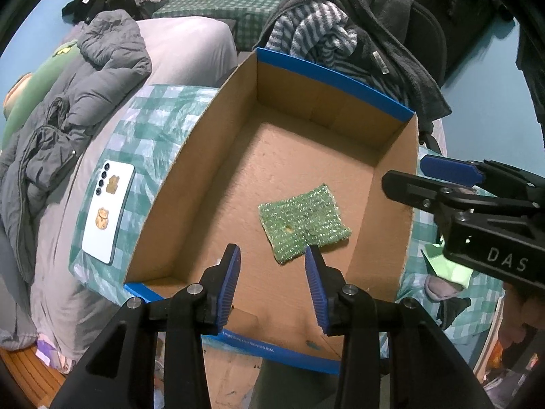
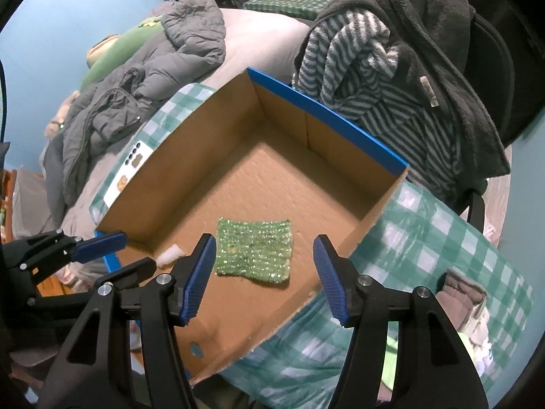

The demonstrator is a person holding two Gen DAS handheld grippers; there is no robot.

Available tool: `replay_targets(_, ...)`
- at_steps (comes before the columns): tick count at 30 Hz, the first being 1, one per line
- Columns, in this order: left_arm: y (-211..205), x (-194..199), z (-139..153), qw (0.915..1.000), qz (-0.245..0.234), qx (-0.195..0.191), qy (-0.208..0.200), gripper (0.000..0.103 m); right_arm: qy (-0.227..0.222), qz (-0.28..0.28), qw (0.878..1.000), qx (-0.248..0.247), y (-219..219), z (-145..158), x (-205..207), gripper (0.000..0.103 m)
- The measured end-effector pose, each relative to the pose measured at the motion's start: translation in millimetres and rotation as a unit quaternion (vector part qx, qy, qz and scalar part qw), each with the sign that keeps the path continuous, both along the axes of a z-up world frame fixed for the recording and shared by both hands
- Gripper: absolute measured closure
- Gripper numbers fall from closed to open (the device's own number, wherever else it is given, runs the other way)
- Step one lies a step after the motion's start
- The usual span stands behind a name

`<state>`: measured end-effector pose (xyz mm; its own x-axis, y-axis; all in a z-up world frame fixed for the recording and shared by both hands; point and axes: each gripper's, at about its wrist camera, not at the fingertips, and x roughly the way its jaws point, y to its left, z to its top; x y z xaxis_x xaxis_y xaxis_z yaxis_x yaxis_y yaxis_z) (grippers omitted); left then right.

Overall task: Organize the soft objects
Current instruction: 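Open the right gripper to drop the knit pad into the box, then move the right gripper back over the pile of soft items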

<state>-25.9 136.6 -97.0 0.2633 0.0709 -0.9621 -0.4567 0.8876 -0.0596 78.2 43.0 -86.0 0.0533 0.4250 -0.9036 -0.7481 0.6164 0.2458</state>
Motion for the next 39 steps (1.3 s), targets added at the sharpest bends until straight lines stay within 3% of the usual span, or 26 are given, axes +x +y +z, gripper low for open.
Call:
replay_targets(11,-21.2,0.2,19.8,0.9998,-0.005,-0.012,-0.016,0.063,-0.011,-0.015,1.0,-0.012,-41.1,8.0,1.5,0.043)
replay_targets(31,-113.0,49.3,23.2,0.9927,-0.118,-0.02,-0.012,0.062,0.003,-0.121,0.992,-0.029,-169.8,13.9,28.1,0.043)
replay_targets(35,-129.7,58.8,21.0,0.9903,-0.136,-0.025,-0.013,0.054,0.004,-0.139,0.99,-0.035,-195.5,11.5,31.6,0.043)
replay_targets(39,-146.5,67.1,15.2,0.9872,-0.157,-0.026,-0.008,0.054,0.011,-0.157,0.987,-0.042,-219.6,8.1,34.2,0.043)
